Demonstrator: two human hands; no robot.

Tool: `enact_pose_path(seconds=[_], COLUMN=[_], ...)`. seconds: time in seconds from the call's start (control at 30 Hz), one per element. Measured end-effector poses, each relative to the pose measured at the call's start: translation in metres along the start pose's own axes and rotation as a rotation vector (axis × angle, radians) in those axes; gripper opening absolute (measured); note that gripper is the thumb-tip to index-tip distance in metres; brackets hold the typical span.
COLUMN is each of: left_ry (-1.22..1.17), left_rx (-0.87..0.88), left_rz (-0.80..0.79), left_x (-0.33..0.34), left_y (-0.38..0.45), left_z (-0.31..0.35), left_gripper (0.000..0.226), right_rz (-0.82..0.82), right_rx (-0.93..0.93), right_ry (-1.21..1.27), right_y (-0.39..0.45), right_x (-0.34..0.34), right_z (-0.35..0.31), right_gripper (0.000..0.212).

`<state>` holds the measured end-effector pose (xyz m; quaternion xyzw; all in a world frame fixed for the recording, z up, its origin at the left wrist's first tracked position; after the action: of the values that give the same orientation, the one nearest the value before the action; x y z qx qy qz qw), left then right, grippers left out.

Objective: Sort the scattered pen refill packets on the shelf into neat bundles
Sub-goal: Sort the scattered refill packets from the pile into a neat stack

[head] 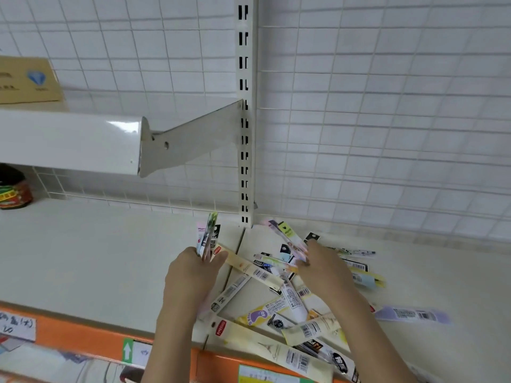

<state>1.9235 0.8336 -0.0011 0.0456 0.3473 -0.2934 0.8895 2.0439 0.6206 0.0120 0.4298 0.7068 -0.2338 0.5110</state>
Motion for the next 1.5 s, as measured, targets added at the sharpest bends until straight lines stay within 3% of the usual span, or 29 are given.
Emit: enact_pose_path(seconds=[0.17, 0.33, 0.47, 0.57, 0.63, 0.73, 0.83, 0.93, 1.07, 1.23, 1.5], left_ry=[0.130, 0.266, 0.279, 0.288, 0.265, 0.251, 0.266, 0.217, 0.067, -0.071, -0.017], left_rx=[0.014, 0.006, -0.038, -0.086, -0.133, -0.124, -0.039, -0.042, -0.050, 0.087, 0.405], left_rz=[0.036, -0.048, -0.087, -0.054, -0.052, -0.060, -0.061, -0.108, -0.166, -0.135, -0.370], left_x=[0.017, 0.042, 0.053, 0.055, 0.055, 0.055, 0.052, 0.051, 0.047, 0.030, 0.059], left_y=[0.017, 0.022, 0.027, 0.031, 0.034, 0.040, 0.041, 0.040, 0.033, 0.024, -0.029], left_z=[0.011, 0.017, 0.017, 0.015, 0.011, 0.009, 0.012, 0.012, 0.018, 0.050, 0.112], left_gripper=[0.018, 0.017, 0.046, 0.065, 0.062, 0.040, 0.006, 0.027, 0.033, 0.035, 0.014], right_rz=[0.144, 0.118, 0.099, 0.114, 0.113, 0.113, 0.130, 0.148, 0.144, 0.162, 0.219], right_rx=[0.050, 0.071, 0.093, 0.095, 0.100, 0.121, 0.140, 0.160, 0.186, 0.217, 0.236], right_ry=[0.024, 0.001, -0.001, 0.038, 0.054, 0.075, 0.119, 0.187, 0.170, 0.190, 0.190], right_y=[-0.007, -0.016, -0.023, -0.027, -0.028, -0.029, -0.032, -0.034, -0.039, -0.048, -0.064], right_x=[-0.024, -0.026, -0.021, -0.019, -0.018, -0.021, -0.024, -0.024, -0.027, -0.028, -0.039], right_z=[0.025, 0.046, 0.055, 0.059, 0.061, 0.063, 0.066, 0.072, 0.078, 0.084, 0.100], right_gripper=[0.020, 0.017, 0.036, 0.030, 0.020, 0.015, 0.031, 0.034, 0.034, 0.024, 0.026])
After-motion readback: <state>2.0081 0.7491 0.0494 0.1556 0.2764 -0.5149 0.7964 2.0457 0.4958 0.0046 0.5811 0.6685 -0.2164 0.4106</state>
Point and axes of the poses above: each hand's wrist, its own y-axis towards the middle knuckle, its own x-axis out of the palm, z = x × y, the point moved 8 cm from there along y, towards the middle knuckle, and after that the axes turned 9 degrees about -x, right-handed, at the moved point
